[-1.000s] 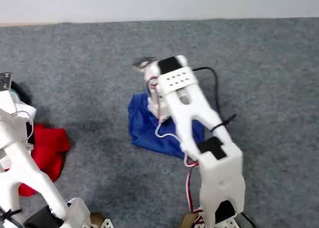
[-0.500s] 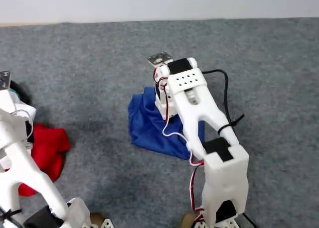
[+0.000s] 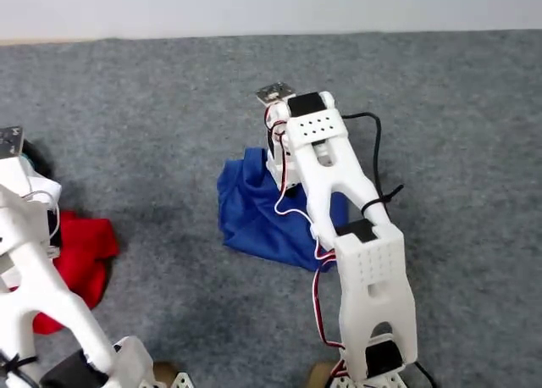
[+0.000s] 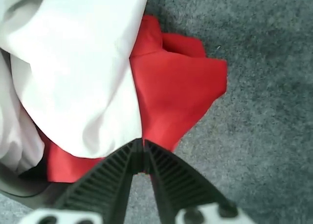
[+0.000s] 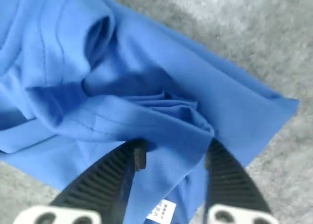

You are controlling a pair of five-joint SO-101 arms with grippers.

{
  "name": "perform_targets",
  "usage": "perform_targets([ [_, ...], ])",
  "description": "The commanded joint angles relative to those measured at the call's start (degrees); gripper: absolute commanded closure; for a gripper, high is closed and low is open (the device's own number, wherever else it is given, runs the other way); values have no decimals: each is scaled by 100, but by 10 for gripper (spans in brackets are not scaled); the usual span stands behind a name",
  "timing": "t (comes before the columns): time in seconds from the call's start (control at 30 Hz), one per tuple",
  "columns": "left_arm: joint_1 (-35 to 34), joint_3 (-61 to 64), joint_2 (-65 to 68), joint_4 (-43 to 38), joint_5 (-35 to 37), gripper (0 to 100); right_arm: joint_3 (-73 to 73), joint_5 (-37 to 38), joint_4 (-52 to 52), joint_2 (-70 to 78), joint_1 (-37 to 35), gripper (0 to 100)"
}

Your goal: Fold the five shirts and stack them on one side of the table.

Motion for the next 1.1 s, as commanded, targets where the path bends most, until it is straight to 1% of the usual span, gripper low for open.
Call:
perform_targets([
  [0.0,18,-13,-176,-105,9,994,-545,123,198,57,-127,843],
  [0.23,26,-13,-176,-185,9,994,-695,563,541,136,-356,855],
  [0.37,26,-13,-176,-185,9,994,-765,1011,708,75,-391,975],
  [0.4,26,-13,-176,-185,9,994,-782,1125,725,57,-409,992],
  [0.53,26,-13,-176,-185,9,994,-765,1275,734,-136,-488,988],
  [0.7,26,-13,-176,-185,9,994,-668,1275,752,-567,-954,988],
  [0.87,26,-13,-176,-193,9,994,-53,1275,752,-963,-1543,988],
  [0.97,26,-13,-176,-193,9,994,176,1275,743,-989,-1736,988],
  [1.07,26,-13,-176,-193,9,994,211,1248,743,-927,-1771,976],
])
